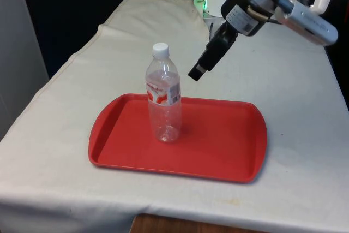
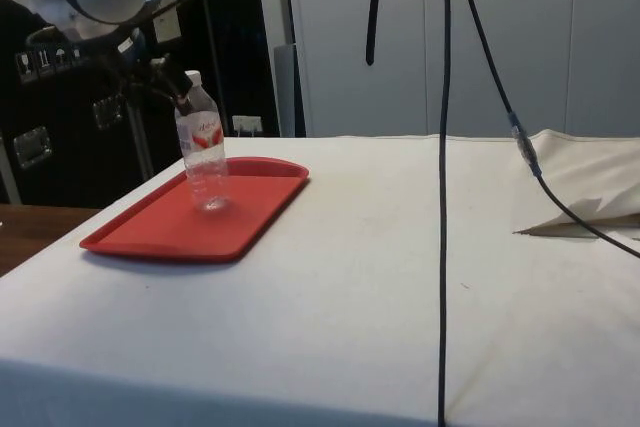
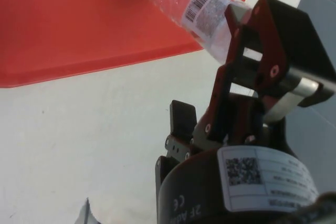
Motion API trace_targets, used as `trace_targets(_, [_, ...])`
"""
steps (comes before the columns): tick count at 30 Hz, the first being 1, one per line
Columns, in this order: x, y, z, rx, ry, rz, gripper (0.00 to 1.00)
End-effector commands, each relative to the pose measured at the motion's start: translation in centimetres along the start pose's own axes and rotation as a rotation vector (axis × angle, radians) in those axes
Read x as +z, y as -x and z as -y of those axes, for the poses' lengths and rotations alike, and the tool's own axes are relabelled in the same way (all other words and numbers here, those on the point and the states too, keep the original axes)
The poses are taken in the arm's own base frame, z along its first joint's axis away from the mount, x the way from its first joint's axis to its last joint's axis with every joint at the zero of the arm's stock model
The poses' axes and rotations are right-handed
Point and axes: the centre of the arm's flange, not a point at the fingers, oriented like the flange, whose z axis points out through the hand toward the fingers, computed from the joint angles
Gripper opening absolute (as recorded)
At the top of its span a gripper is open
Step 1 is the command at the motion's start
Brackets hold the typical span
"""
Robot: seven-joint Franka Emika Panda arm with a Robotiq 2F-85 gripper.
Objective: Place the bottle upright on the tray.
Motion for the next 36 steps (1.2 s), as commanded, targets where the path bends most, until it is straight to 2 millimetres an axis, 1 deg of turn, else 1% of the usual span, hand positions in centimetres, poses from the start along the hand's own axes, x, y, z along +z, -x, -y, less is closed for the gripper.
trace_targets(1, [-0.1, 0.0, 0.2, 0.007, 0.003, 0.025, 1.00])
trace_targets(6, [-0.3, -0.2, 0.3, 0.018, 0.003, 0.048, 1.00])
trace_targets(7, [-0.3, -0.2, 0.2, 0.014, 0.003, 0.028, 1.00])
trace_targets(8, [-0.4, -0.2, 0.4, 0.023, 0.005, 0.058, 1.00])
trace_targets(15, [-0.8, -0.5, 0.6, 0.042, 0.010, 0.094, 1.00])
trace_targets(16, [-0.8, -0.5, 0.5, 0.038, 0.010, 0.076, 1.00])
trace_targets(22, [-1.3, -0.8, 0.7, 0.057, 0.015, 0.123, 1.00])
trace_targets(25, [-1.7, -1.1, 0.7, 0.066, 0.017, 0.142, 1.00])
trace_targets(26, [-1.4, -0.9, 0.7, 0.060, 0.018, 0.119, 1.00])
trace_targets(27, [-1.8, -1.1, 0.6, 0.069, 0.019, 0.147, 1.00])
trace_targets(32, [-2.3, -1.3, 0.4, 0.078, 0.027, 0.175, 1.00])
trace_targets(34, [-2.0, -1.3, 0.4, 0.074, 0.038, 0.154, 1.00])
trace_targets(36, [-2.6, -1.5, 0.2, 0.080, 0.031, 0.187, 1.00])
